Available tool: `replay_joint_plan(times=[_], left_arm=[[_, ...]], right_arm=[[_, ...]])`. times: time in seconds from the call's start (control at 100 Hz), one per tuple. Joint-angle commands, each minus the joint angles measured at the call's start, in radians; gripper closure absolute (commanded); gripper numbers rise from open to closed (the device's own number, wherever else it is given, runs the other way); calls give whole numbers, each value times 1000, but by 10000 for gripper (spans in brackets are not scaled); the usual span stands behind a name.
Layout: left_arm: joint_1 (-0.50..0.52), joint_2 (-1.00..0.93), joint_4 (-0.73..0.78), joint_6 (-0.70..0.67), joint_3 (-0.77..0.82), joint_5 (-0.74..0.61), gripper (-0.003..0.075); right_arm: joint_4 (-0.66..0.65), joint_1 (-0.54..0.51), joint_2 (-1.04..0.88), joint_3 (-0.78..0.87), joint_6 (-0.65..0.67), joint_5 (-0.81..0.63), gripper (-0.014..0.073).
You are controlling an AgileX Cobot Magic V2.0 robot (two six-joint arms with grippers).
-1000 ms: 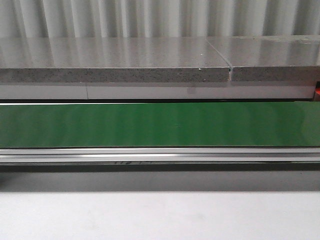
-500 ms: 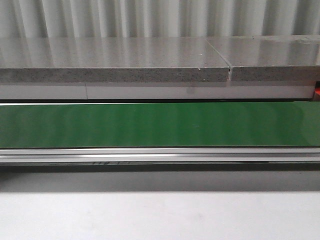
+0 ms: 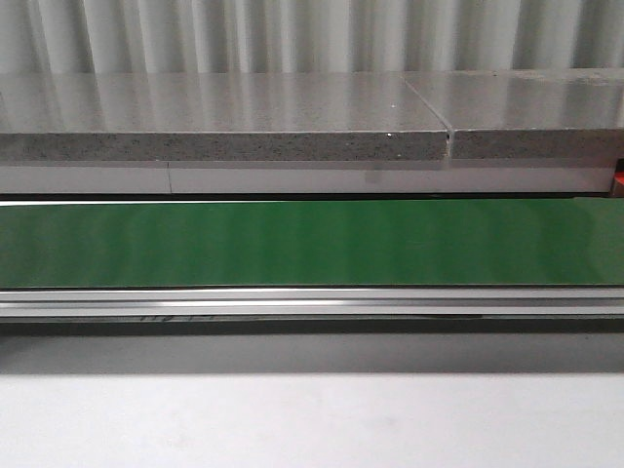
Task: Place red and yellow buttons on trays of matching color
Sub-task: 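Move the left gripper over the rows of red and yellow buttons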
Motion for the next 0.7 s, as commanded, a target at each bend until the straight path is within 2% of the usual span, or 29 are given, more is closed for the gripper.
replay_joint_plan(times=[0.0,0.53,0.6,0.69], left_arm=[[-2,41,-10,-9,-37,-45,740],[-2,64,-10,-9,-37,-28,729],[-2,64,-10,-9,-37,-16,671],[-2,64,-10,-9,-37,-2,503]], right_arm=[[-7,-4,-15,-6,-3,-80,662],[-7,-4,-15,-6,-3,-80,662],[-7,-4,-15,-6,-3,-80,662],[-7,-4,-15,-6,-3,-80,662]])
